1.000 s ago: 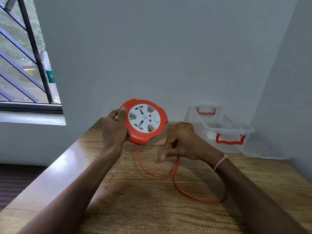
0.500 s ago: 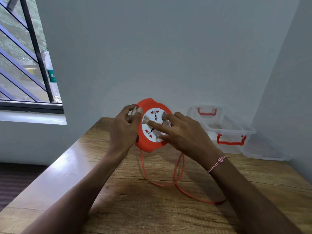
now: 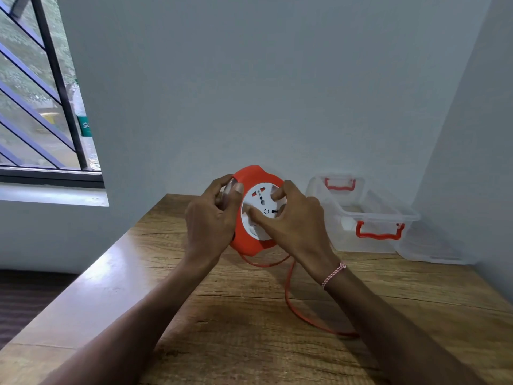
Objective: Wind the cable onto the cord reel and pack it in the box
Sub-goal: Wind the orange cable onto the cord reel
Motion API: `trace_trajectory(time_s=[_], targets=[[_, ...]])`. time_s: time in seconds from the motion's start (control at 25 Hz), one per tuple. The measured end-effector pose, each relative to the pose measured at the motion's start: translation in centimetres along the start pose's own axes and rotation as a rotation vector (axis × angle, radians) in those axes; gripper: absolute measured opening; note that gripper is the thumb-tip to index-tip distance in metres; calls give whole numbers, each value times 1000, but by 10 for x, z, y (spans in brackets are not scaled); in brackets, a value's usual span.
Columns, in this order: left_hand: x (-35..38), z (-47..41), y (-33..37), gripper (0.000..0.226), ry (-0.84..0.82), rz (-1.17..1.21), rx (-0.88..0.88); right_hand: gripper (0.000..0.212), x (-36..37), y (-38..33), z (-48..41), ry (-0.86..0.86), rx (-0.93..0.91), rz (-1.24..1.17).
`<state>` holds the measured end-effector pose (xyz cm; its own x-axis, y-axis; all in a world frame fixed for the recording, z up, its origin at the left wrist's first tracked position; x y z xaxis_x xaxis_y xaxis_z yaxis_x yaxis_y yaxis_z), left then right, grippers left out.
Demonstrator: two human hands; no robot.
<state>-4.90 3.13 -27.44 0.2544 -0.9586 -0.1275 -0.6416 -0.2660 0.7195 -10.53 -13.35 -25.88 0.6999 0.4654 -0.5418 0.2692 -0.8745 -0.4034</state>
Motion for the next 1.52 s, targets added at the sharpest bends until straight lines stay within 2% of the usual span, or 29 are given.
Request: trace_trajectory(time_s=[0.08, 0.2, 0.32, 0.44, 0.56, 0.72, 0.8, 0.88, 0.96, 1.04, 1.08, 1.12, 1.2, 1.32, 1.4, 1.52], targets=[[1, 0, 0, 53, -8, 12, -21, 60, -5, 2, -1, 37, 7, -27], [-2, -3, 1, 51, 4, 34, -58, 53, -17, 3, -6, 12, -291, 166], [-6, -7, 1, 42, 14, 31, -72, 54, -18, 6, -7, -175, -579, 359], [-7, -7, 2, 52, -12, 21, -81, 63, -16, 5, -5, -226, -736, 547], [-6, -7, 3, 54, -30, 53, -96, 65, -21, 4, -9, -221, -758, 586], [-4, -6, 2, 37, -45, 77, -90, 55, -27, 2, -7, -106, -772, 542], [-2, -3, 4, 35, -34, 80, -75, 53, -27, -1, -6, -60, -711, 488], [0, 1, 7, 41, -19, 80, -52, 62, -22, -4, -6, -15, -522, 386], [1, 4, 9, 52, -8, 60, -31, 69, -14, -4, -6, -6, -219, 204], [1, 4, 8, 57, -10, 57, -29, 65, -9, -1, -5, 16, 10, 6], [1, 4, 7, 57, -14, 63, -39, 61, -10, -1, -6, 33, 39, -41], [0, 3, 6, 58, -15, 71, -54, 57, -14, -1, -7, 47, -4, -29], [-1, 0, 4, 54, -10, 94, -98, 46, -22, -2, -10, 45, -239, 117], [-4, -6, -1, 40, -14, 135, -185, 42, -26, -1, -10, -129, -581, 372], [-4, -9, -3, 39, -34, 137, -207, 56, -22, 2, -8, -192, -656, 501], [-2, -9, -3, 52, -82, 136, -217, 74, -20, 3, -9, -200, -668, 611]])
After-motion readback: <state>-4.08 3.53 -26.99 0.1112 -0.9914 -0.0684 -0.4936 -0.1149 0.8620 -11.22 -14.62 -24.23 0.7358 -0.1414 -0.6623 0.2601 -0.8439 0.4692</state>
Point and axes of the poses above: each hand's wrist, its own z-axis away from the middle knuckle, its own x-axis out of the palm, y = z × x, the point moved 3 cm from there along -z, towards the middle knuckle, and after that the axes turned 5 degrees about -x, right-handed, at the moved point
